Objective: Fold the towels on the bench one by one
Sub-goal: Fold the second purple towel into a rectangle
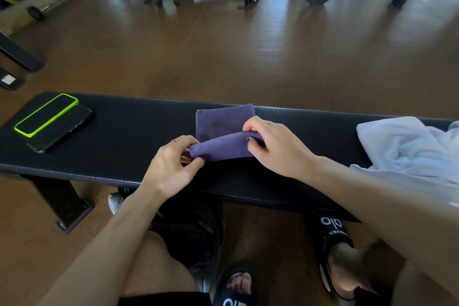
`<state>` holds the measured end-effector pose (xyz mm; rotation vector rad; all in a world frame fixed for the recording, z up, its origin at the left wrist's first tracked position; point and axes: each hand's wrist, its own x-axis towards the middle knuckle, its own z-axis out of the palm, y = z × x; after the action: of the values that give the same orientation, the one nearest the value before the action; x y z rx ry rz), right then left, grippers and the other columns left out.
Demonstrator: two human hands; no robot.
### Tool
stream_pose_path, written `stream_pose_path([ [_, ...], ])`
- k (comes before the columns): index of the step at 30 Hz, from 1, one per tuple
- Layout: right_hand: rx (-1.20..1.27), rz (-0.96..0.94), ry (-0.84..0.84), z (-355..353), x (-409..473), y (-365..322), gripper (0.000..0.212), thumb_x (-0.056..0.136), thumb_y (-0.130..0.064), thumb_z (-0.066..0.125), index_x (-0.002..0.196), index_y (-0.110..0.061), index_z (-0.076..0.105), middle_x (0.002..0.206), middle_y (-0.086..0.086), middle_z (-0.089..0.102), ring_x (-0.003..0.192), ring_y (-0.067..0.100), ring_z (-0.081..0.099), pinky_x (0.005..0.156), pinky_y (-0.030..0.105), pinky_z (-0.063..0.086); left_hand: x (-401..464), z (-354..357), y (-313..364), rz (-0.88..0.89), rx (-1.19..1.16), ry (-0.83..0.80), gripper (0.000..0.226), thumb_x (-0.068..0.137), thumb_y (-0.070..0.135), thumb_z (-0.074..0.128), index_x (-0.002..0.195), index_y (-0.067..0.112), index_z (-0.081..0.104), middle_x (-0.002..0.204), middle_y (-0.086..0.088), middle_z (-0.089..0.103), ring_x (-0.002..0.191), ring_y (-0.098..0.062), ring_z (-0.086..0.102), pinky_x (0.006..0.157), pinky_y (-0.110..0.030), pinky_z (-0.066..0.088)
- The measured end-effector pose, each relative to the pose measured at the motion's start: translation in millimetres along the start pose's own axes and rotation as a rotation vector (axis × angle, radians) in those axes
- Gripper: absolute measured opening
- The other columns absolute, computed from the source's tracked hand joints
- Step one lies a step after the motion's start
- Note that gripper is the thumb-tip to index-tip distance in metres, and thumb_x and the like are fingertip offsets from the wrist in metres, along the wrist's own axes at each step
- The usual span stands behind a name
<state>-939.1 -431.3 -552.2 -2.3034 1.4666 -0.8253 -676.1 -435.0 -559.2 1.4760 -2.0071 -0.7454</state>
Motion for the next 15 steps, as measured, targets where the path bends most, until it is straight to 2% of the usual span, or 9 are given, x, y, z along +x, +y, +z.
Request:
stream_pose_path([
  [3,0.126,0.077,0.047,0.8,3.5,2.9,0.014,0.095,-0.013,0.06,0.108,-0.011,0.058,0.092,-0.002,0.066,0.083,0.014,0.064,0.077,0.036,0.053,1.6,0.9,2.5,-0.045,-0.061,0.013,0.015,0.092,0.012,0.067,0.087,0.026,0.063,0.084,0.006,0.065,0.078,-0.005,0.065,0.068,-0.014,0.048],
  [7,0.245,0.233,0.101,4.0,9.1,5.3,0.022,0.097,-0.022,0.064,0.118,-0.015,0.057,0.1,-0.007,0.069,0.092,0.006,0.065,0.083,0.024,0.051,7.7,3.7,2.1,-0.111,-0.074,0.036,0.008,0.096,0.022,0.064,0.098,0.028,0.06,0.086,0.008,0.067,0.081,-0.001,0.063,0.065,-0.013,0.046],
  [10,0.317,0.367,0.014,4.2,13.3,9.8,0.029,0.095,-0.035,0.066,0.119,-0.024,0.055,0.101,-0.013,0.066,0.091,-0.001,0.062,0.074,0.012,0.043,11.4,7.5,1.7,-0.169,-0.075,0.084,0.01,0.098,0.028,0.063,0.107,0.028,0.058,0.092,0.011,0.066,0.085,-0.001,0.063,0.067,-0.013,0.045],
  [15,0.261,0.391,-0.022,6.1,15.3,18.9,0.026,0.092,-0.029,0.067,0.114,-0.023,0.054,0.097,-0.01,0.064,0.085,-0.001,0.06,0.066,0.012,0.04,19.7,12.5,-0.6,-0.22,-0.025,0.132,0.02,0.099,0.035,0.061,0.115,0.027,0.053,0.094,0.012,0.064,0.088,-0.006,0.064,0.071,-0.024,0.053],
])
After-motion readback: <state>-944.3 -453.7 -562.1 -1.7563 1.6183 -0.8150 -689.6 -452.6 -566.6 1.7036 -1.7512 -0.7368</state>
